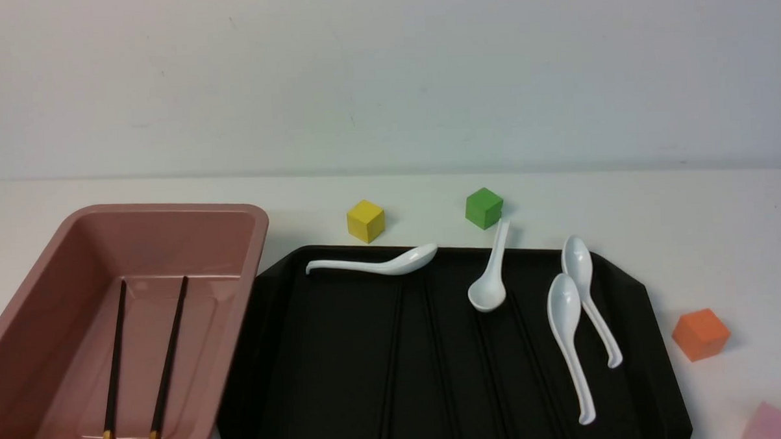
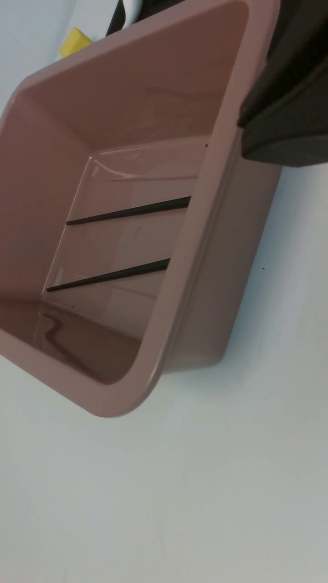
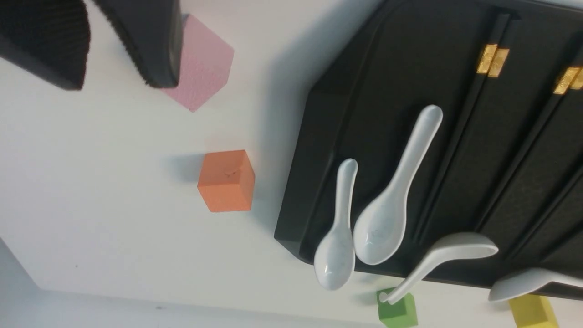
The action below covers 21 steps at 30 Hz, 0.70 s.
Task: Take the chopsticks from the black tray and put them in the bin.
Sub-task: Use the left arm to grab a pair of chopsticks
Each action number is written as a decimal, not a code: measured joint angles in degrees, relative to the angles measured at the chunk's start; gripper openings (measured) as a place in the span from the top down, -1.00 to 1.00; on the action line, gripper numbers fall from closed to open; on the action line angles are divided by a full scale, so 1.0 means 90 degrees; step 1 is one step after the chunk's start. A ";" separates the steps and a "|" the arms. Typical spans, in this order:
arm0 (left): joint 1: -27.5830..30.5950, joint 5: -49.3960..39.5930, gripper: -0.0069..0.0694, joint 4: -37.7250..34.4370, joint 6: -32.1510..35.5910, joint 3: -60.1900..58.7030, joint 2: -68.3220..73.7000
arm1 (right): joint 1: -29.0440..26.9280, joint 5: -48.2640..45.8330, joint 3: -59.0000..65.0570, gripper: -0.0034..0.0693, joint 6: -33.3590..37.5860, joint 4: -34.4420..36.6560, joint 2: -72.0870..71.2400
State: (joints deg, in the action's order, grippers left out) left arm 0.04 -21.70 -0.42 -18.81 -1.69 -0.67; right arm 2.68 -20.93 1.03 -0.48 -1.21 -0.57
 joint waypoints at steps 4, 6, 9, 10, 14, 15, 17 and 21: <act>0.0000 0.0103 0.75 -0.0632 -0.0405 0.0000 0.0000 | 0.0000 0.0000 0.0000 0.25 0.0000 0.0000 0.0000; 0.0000 0.0103 0.75 -0.1472 -0.0949 0.0000 0.0000 | 0.0000 0.0000 0.0000 0.25 0.0000 0.0000 0.0000; 0.0000 0.0138 0.74 -0.3019 -0.1911 0.0000 0.0000 | 0.0000 0.0000 0.0000 0.25 0.0000 0.0000 0.0000; 0.0000 0.0150 0.74 -0.3538 -0.2209 0.0000 0.0000 | 0.0000 0.0000 0.0000 0.25 0.0000 0.0000 0.0000; 0.0000 0.0387 0.73 -0.4945 -0.2767 0.0000 0.0000 | 0.0000 0.0000 0.0000 0.25 0.0000 0.0000 0.0000; 0.0000 0.0592 0.73 -0.5162 -0.2785 0.0000 0.0000 | 0.0000 0.0000 0.0000 0.25 0.0000 0.0000 0.0000; 0.0000 0.0746 0.73 -0.5356 -0.2719 0.0051 0.0000 | 0.0000 0.0000 0.0000 0.25 0.0000 0.0000 0.0000; 0.0000 0.0268 0.78 -0.5247 -0.1758 0.1174 0.0291 | 0.0000 0.0000 0.0000 0.25 0.0000 0.0000 0.0000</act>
State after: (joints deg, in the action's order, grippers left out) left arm 0.04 -19.28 -47.64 -34.63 8.88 1.95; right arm 2.68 -20.93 1.03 -0.48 -1.21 -0.57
